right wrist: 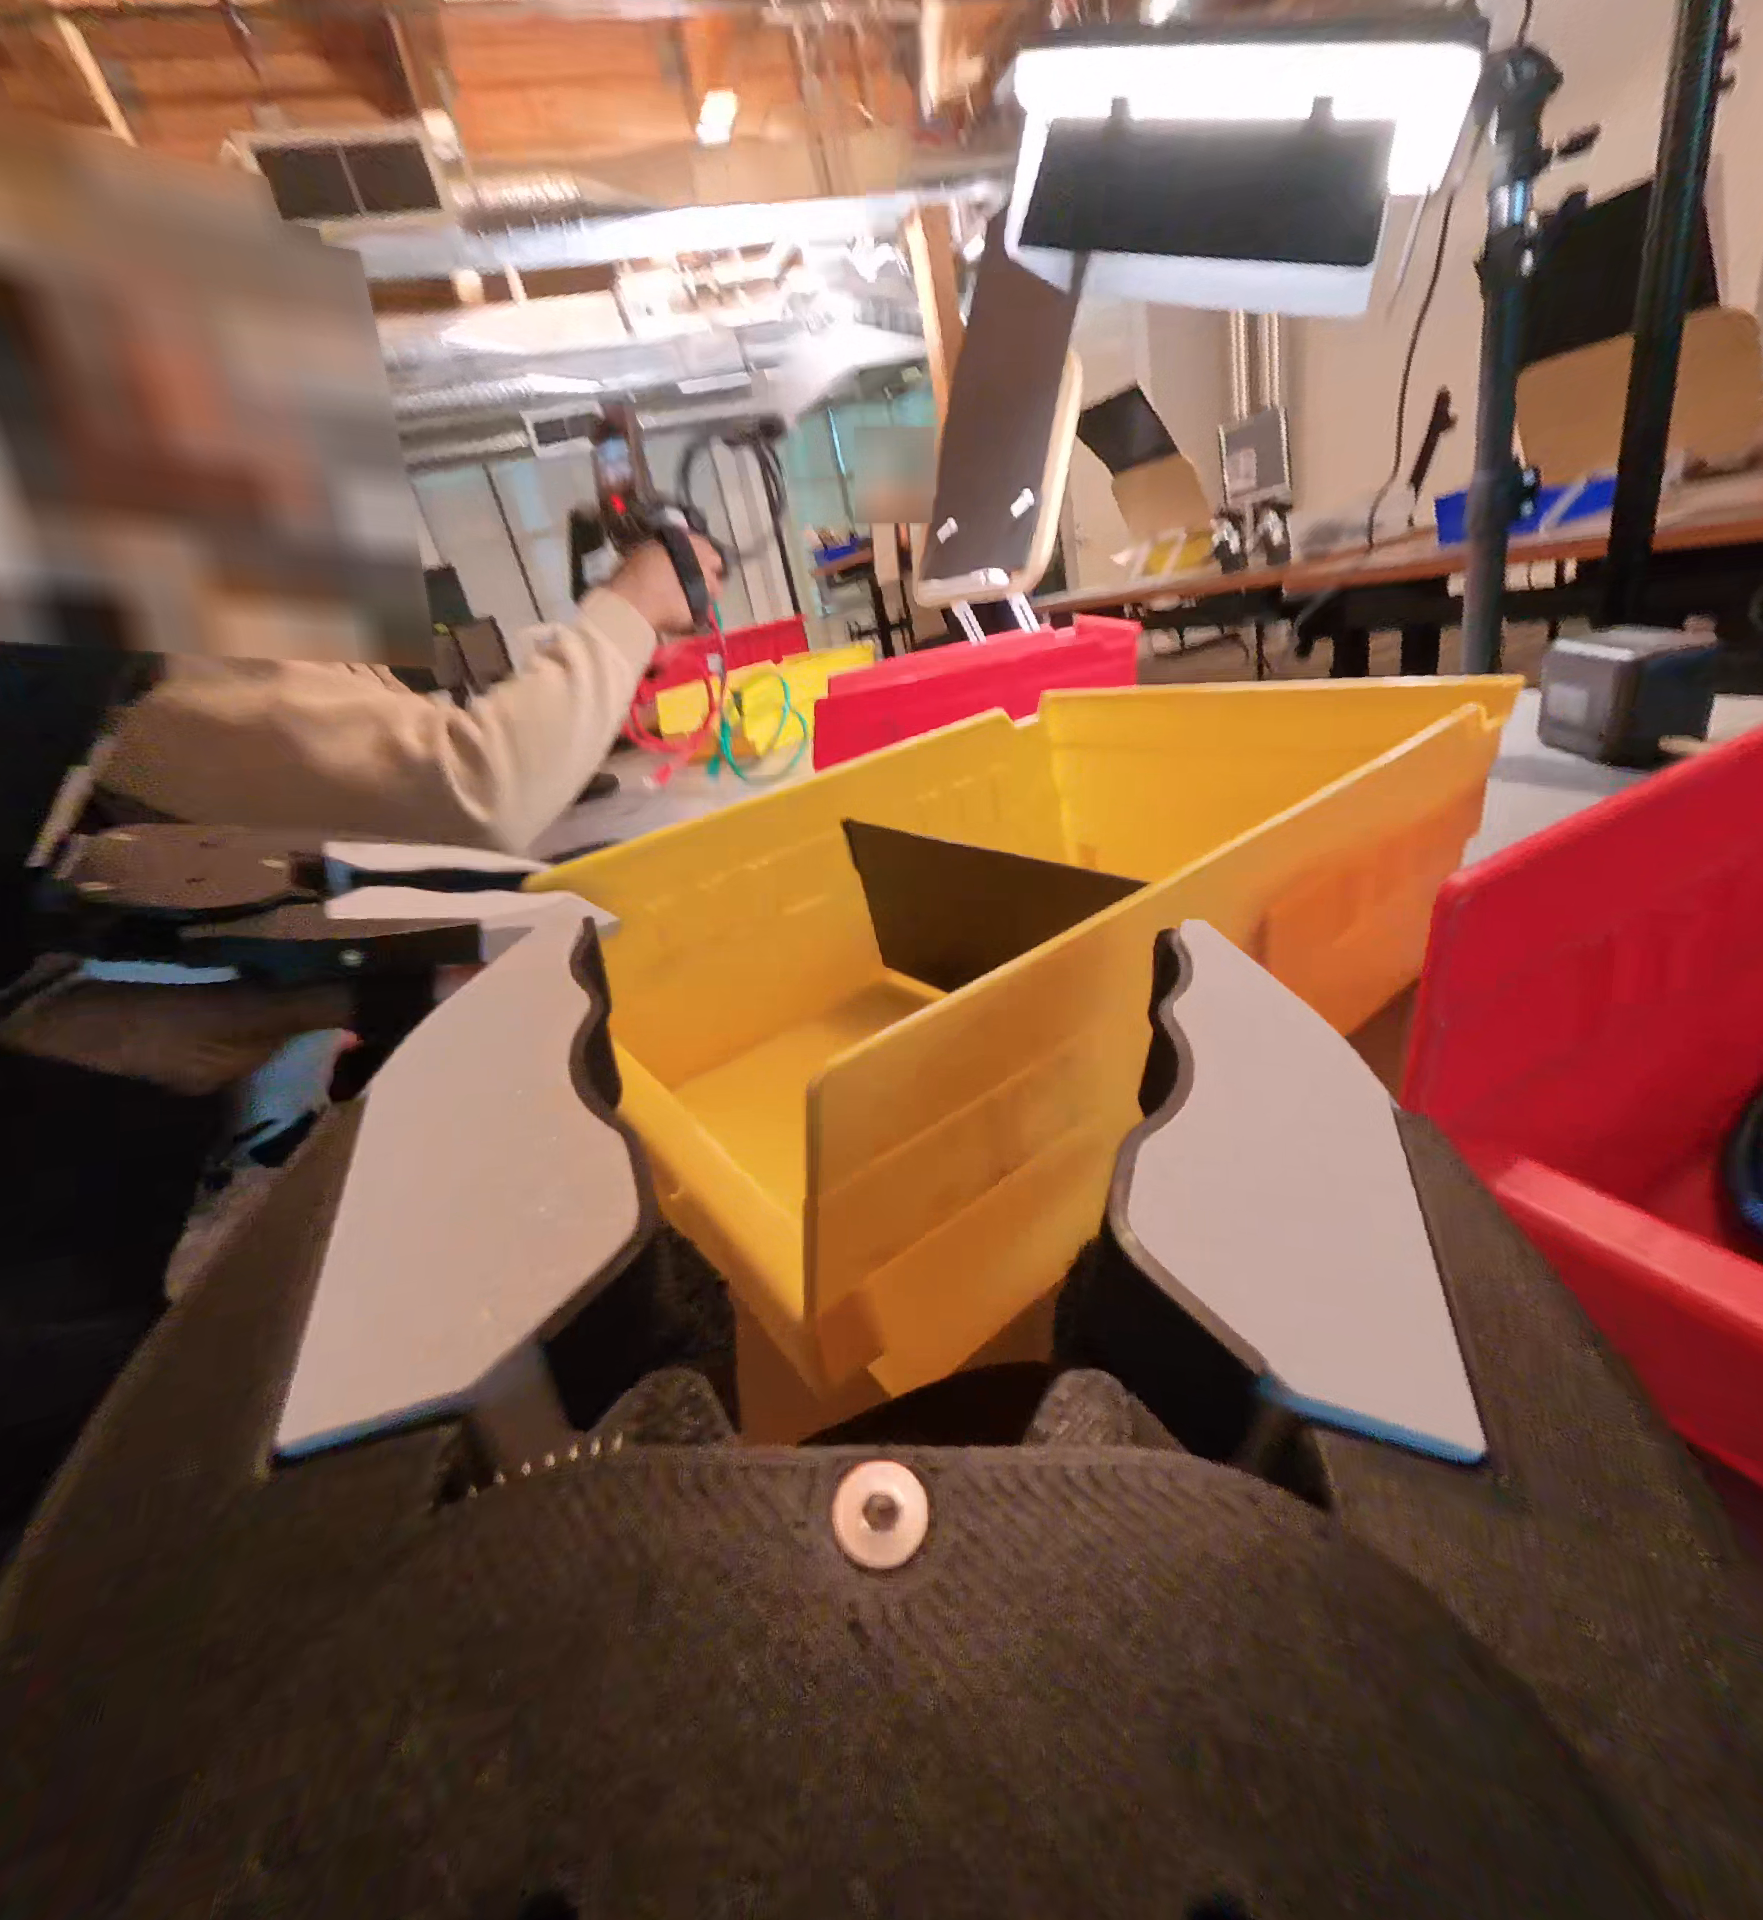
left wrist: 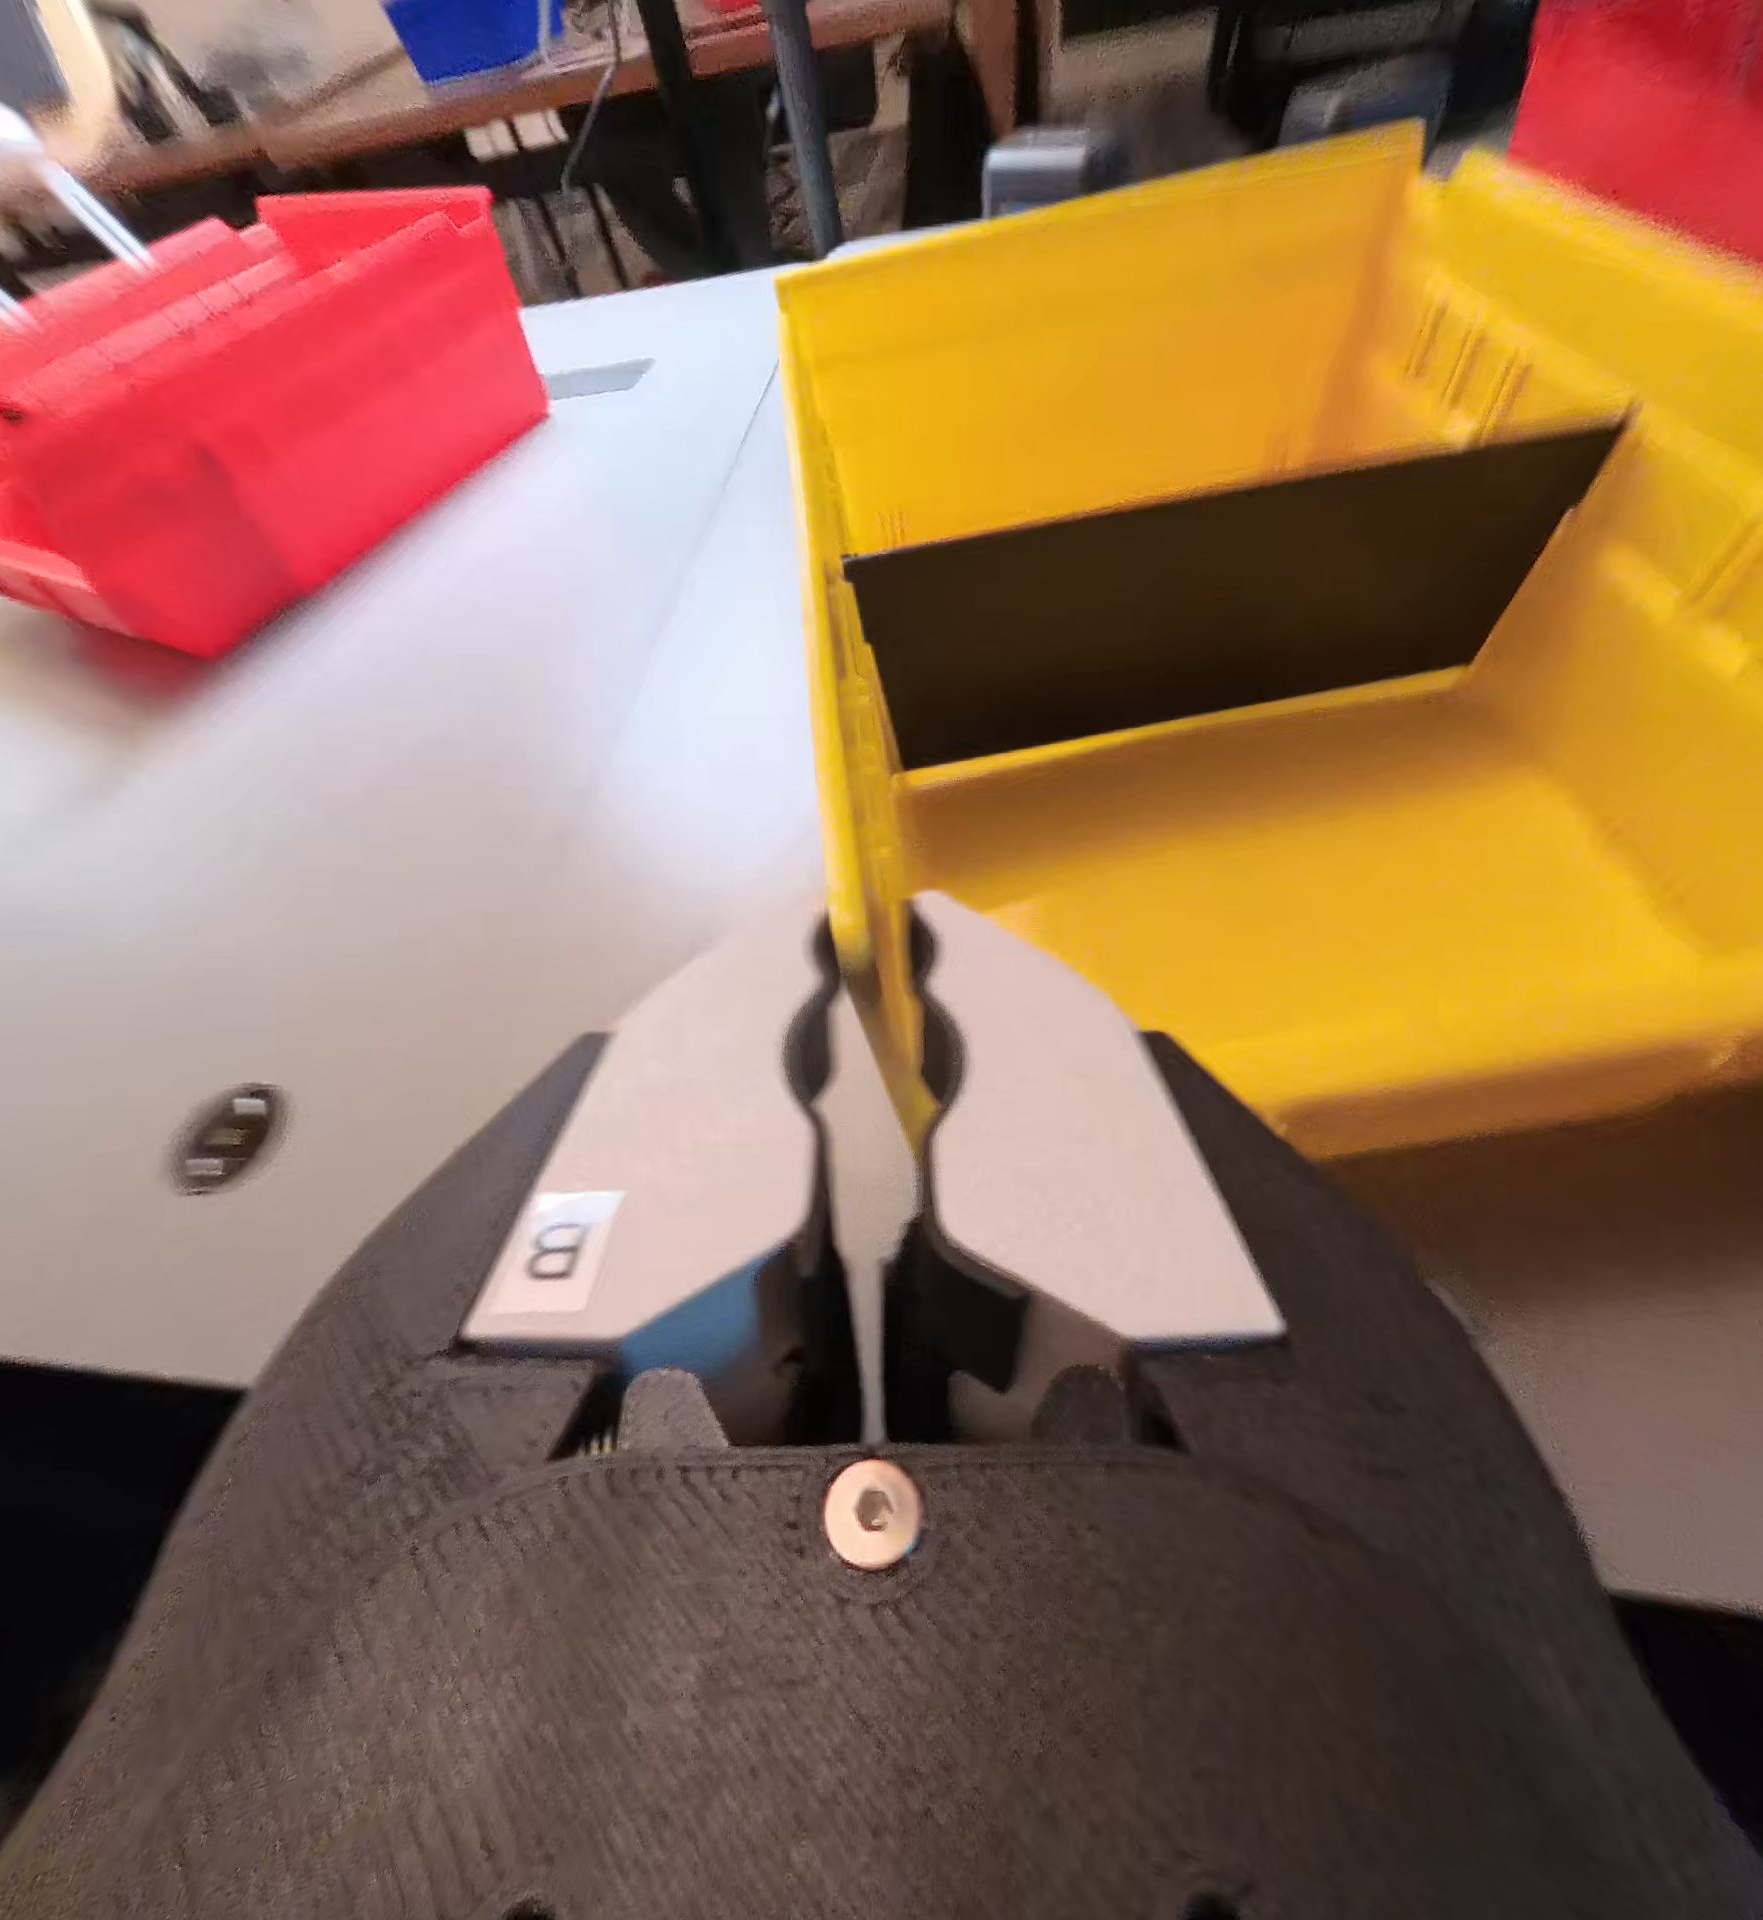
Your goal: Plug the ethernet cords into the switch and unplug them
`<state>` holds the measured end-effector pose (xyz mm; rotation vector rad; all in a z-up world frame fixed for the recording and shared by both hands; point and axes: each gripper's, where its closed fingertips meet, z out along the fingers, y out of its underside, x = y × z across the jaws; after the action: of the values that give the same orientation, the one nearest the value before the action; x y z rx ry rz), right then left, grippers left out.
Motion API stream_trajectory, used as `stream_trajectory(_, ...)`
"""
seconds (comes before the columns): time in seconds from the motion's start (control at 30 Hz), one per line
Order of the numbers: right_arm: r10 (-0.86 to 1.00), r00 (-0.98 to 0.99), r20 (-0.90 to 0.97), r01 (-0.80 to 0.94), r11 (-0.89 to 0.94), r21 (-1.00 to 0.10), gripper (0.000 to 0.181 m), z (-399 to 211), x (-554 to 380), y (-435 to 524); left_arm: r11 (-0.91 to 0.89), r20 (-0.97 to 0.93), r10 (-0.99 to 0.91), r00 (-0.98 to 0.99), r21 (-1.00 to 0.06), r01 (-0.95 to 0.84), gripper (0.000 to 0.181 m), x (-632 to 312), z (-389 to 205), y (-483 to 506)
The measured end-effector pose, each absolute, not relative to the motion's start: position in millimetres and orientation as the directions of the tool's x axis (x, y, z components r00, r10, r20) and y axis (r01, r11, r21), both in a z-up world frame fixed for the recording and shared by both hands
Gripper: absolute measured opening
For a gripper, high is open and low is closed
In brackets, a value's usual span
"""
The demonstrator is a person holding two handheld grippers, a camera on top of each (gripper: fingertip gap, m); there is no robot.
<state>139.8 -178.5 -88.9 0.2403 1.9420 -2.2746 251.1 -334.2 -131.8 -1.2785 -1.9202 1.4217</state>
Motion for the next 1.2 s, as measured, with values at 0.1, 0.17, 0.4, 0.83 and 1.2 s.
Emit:
stream_trajectory(0.1,0.047,-0.979,-0.196,0.195,-0.036,-0.980,0.089,-103.1,138.4,-190.6,-0.049,-0.198,0.854,-0.481,-0.951,0.304,0.052,242.4,-116.3,-334.1)
stream_trajectory(0.17,0.082,-0.983,-0.167,0.172,0.064,-0.983,0.085,-114.9,138.5,-198.6,-0.001,-0.080,0.875,-0.477,-0.986,0.165,0.060,232.8,-111.0,-338.0)
stream_trajectory(0.4,0.116,-0.963,-0.243,0.260,0.170,-0.951,0.071,-131.5,130.4,-205.1,-0.007,-0.077,0.861,-0.502,-0.990,0.139,0.024,219.0,-126.5,-351.7)
stream_trajectory(0.83,0.294,-0.943,0.153,-0.184,-0.080,-0.980,0.017,-56.9,92.5,-169.3,-0.557,-0.314,0.565,-0.763,-0.828,-0.072,0.003,243.5,27.3,-257.6)
stream_trajectory(1.2,0.630,-0.686,0.363,-0.565,-0.148,-0.812,0.016,55.9,9.6,10.8,-0.565,-0.198,0.803,-0.562,-0.552,-0.613,0.007,154.3,106.2,-112.4)
